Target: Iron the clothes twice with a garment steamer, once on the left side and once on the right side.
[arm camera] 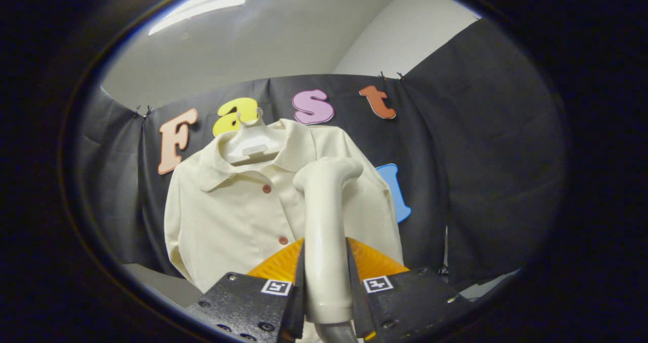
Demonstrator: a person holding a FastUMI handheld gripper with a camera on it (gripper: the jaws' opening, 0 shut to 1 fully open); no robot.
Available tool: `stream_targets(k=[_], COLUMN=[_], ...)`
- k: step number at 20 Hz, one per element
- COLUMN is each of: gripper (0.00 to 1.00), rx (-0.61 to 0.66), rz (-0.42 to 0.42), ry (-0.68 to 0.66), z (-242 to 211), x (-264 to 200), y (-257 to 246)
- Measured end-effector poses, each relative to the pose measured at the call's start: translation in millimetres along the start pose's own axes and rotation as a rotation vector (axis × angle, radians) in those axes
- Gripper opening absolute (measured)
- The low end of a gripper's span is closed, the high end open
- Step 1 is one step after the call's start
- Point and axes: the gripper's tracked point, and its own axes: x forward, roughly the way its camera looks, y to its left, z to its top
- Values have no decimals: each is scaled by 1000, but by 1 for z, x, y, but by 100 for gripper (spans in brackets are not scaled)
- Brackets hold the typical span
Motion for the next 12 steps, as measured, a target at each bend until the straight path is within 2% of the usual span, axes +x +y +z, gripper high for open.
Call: stream_targets(k=[12], gripper=[37], rx=[37], rz=[-14], ry=[101], z=[-71], x=[-28], y=[-29])
